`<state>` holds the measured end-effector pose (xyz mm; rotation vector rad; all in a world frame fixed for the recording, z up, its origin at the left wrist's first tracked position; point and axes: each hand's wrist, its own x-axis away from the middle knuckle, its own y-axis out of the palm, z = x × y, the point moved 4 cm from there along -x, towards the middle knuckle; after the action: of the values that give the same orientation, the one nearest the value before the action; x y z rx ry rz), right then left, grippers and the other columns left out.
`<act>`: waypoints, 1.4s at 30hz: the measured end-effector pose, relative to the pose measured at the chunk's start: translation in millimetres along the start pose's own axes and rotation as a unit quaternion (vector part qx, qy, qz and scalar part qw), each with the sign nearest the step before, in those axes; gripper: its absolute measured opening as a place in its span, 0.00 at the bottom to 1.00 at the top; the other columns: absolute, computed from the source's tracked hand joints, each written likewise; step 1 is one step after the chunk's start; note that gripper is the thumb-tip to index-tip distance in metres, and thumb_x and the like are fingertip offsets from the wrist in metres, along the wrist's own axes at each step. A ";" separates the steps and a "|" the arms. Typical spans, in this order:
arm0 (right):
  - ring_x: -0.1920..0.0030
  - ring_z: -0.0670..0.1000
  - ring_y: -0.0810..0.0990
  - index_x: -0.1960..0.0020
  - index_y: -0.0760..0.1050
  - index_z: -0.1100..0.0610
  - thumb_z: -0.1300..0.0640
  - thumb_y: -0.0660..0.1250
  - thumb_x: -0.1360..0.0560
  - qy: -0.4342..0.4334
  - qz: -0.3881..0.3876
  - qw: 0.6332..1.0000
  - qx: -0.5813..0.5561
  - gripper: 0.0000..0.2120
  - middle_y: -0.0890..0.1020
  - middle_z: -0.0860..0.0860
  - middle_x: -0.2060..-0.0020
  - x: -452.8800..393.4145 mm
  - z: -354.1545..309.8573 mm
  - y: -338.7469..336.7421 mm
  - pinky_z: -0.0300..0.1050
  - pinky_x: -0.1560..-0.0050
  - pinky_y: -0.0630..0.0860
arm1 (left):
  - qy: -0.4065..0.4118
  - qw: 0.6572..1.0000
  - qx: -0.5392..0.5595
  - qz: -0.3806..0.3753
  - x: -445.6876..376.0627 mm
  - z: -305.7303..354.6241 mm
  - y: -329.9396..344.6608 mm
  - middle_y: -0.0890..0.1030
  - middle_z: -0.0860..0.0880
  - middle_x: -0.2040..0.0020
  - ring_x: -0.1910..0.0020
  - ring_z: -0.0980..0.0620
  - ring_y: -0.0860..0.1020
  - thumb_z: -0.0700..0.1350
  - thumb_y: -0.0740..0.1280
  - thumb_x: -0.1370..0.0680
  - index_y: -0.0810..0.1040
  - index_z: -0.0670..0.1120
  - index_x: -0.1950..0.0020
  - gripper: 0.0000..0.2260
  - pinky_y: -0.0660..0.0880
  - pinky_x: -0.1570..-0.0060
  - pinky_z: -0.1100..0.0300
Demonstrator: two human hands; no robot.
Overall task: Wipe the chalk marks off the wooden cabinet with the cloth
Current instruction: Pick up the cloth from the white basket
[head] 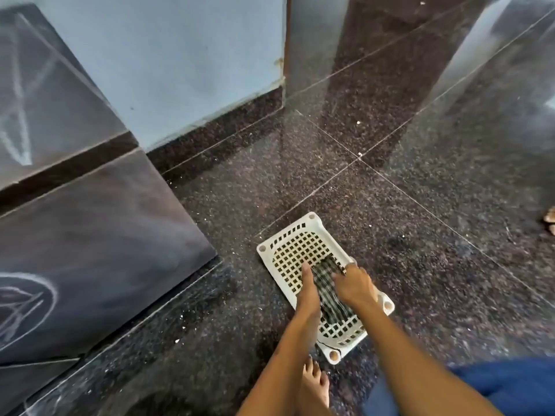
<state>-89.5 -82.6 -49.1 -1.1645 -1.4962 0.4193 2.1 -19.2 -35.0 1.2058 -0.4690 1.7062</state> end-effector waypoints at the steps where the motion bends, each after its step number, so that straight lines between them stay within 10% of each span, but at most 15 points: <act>1: 0.38 0.61 0.73 0.34 0.66 0.62 0.50 0.61 0.22 0.018 -0.011 1.000 0.006 0.21 0.73 0.61 0.38 -0.4 3.8 3.4 0.54 0.39 0.72 | -0.007 1.000 0.015 -0.006 -2.4 -2.4 1.3 0.57 0.40 0.24 0.26 0.42 0.59 0.67 0.48 0.23 0.53 0.41 0.23 0.38 0.58 0.29 0.51; 10: 0.39 0.57 0.73 0.40 0.72 0.58 0.46 0.65 0.25 0.049 -0.011 0.998 0.041 0.20 0.76 0.56 0.41 -12.8 14.2 20.7 0.54 0.37 0.68 | -0.046 0.990 0.132 -0.015 -10.5 -14.2 3.4 0.58 0.43 0.24 0.25 0.46 0.57 0.72 0.53 0.28 0.54 0.46 0.23 0.42 0.54 0.27 0.48; 13: 0.59 0.52 0.78 0.59 0.76 0.58 0.46 0.72 0.32 0.056 -0.020 0.998 -0.036 0.15 0.80 0.53 0.61 -15.0 9.9 14.2 0.45 0.58 0.76 | -0.053 0.987 0.149 -0.010 -10.7 -13.7 -0.3 0.58 0.42 0.24 0.25 0.45 0.58 0.73 0.55 0.29 0.54 0.44 0.23 0.45 0.55 0.29 0.48; 17: 0.73 0.46 0.69 0.72 0.66 0.54 0.52 0.76 0.36 0.018 -0.043 0.990 -0.135 0.19 0.73 0.49 0.73 -12.4 -13.9 -3.5 0.36 0.76 0.63 | -0.021 0.994 0.109 -0.015 -6.9 2.3 -8.5 0.65 0.41 0.27 0.29 0.44 0.64 0.71 0.52 0.27 0.60 0.43 0.25 0.41 0.62 0.35 0.52; 24: 0.62 0.52 0.79 0.64 0.76 0.58 0.56 0.70 0.33 -0.080 -0.176 0.938 -0.286 0.06 0.81 0.55 0.62 21.1 -89.7 -54.9 0.44 0.62 0.74 | 0.146 0.985 -0.001 0.092 42.1 79.7 -45.9 0.80 0.51 0.60 0.64 0.56 0.76 0.54 0.58 0.19 0.77 0.44 0.51 0.16 0.68 0.69 0.64; 30: 0.52 0.59 0.83 0.51 0.79 0.63 0.55 0.71 0.34 -0.243 -0.306 0.844 -0.367 0.16 0.84 0.61 0.52 87.7 -173.4 -111.2 0.54 0.49 0.78 | 0.346 0.930 -0.011 0.121 132.0 138.1 -83.7 0.77 0.45 0.58 0.58 0.51 0.75 0.51 0.63 0.21 0.76 0.37 0.52 0.15 0.75 0.54 0.51; 34: 0.49 0.61 0.82 0.46 0.80 0.62 0.52 0.73 0.38 -0.313 -0.361 0.777 -0.410 0.23 0.82 0.64 0.49 146.0 -215.2 -130.0 0.48 0.52 0.81 | 0.442 0.887 0.035 0.130 202.5 161.6 -111.7 0.80 0.48 0.58 0.60 0.56 0.77 0.49 0.64 0.21 0.80 0.46 0.53 0.08 0.75 0.57 0.62; 37: 0.49 0.62 0.81 0.45 0.79 0.63 0.53 0.73 0.36 -0.329 -0.380 0.738 -0.450 0.22 0.81 0.66 0.48 186.5 -238.9 -133.7 0.52 0.50 0.80 | 0.479 0.867 0.063 0.122 251.4 173.1 -130.3 0.80 0.40 0.55 0.55 0.43 0.78 0.47 0.65 0.22 0.78 0.43 0.52 0.08 0.75 0.47 0.44; 42: 0.48 0.61 0.80 0.39 0.72 0.66 0.56 0.76 0.39 -0.334 -0.406 0.695 -0.490 0.32 0.81 0.65 0.47 253.7 -274.0 -123.7 0.55 0.46 0.79 | 0.518 0.835 0.132 0.132 314.8 172.4 -174.9 0.84 0.47 0.55 0.55 0.51 0.83 0.44 0.65 0.22 0.78 0.43 0.50 0.06 0.79 0.58 0.62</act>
<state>135.0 -18.1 267.4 -0.9450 -2.8688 -0.7864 223.7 85.5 280.1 0.2298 0.2981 2.4129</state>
